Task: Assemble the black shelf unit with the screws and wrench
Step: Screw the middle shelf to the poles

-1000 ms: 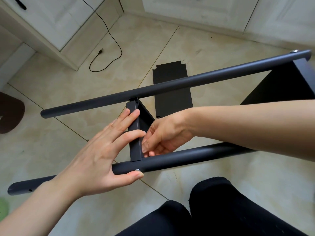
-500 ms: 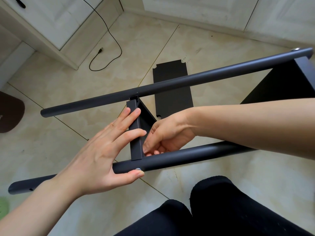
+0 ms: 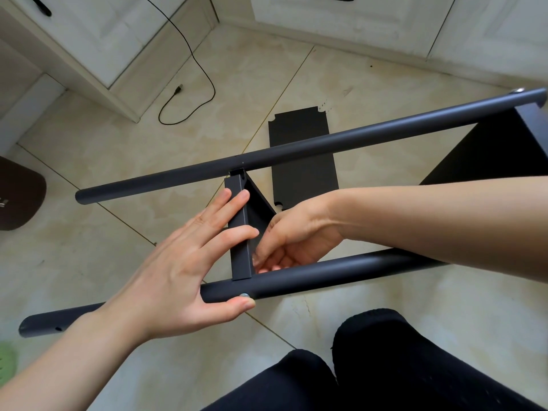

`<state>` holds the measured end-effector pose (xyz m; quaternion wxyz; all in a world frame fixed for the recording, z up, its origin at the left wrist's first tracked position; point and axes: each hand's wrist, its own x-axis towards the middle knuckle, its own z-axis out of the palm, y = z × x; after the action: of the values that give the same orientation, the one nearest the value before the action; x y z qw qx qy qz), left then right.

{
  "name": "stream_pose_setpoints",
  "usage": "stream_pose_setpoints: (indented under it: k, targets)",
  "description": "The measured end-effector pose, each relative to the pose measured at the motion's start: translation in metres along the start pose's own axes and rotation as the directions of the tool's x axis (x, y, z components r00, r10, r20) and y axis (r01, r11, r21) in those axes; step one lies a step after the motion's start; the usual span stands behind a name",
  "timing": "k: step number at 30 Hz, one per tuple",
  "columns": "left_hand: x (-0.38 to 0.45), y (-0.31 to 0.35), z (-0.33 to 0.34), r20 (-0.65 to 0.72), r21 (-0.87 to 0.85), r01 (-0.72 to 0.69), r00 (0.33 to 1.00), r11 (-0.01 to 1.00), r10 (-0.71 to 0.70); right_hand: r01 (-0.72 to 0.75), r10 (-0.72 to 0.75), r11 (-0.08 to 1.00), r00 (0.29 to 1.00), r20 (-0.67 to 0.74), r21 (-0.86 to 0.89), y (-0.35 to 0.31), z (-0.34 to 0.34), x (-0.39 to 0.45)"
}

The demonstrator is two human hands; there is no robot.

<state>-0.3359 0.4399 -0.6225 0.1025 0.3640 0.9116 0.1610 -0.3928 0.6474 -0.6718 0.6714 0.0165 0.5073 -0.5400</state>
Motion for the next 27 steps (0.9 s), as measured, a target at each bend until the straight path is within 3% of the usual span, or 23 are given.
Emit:
stream_pose_setpoints:
  k: [6, 11, 27]
  targets:
    - [0.0, -0.0003, -0.0003, 0.005, 0.003, -0.003, 1.0, 1.0, 0.002, 0.032, -0.035, 0.998, 0.998, -0.054, -0.052, 0.0023, 0.0045, 0.0032]
    - [0.0003, -0.0001, 0.0005, 0.001, -0.001, 0.0, 1.0, 1.0, 0.0, 0.047, -0.046, 0.999, 0.999, -0.015, 0.005, 0.001, 0.0006, -0.0018]
    - [0.0009, -0.0016, 0.0009, 0.004, -0.002, 0.001, 1.0, 1.0, -0.001, 0.029, -0.029, 0.999, 1.0, 0.004, -0.031, -0.0003, 0.0005, 0.0003]
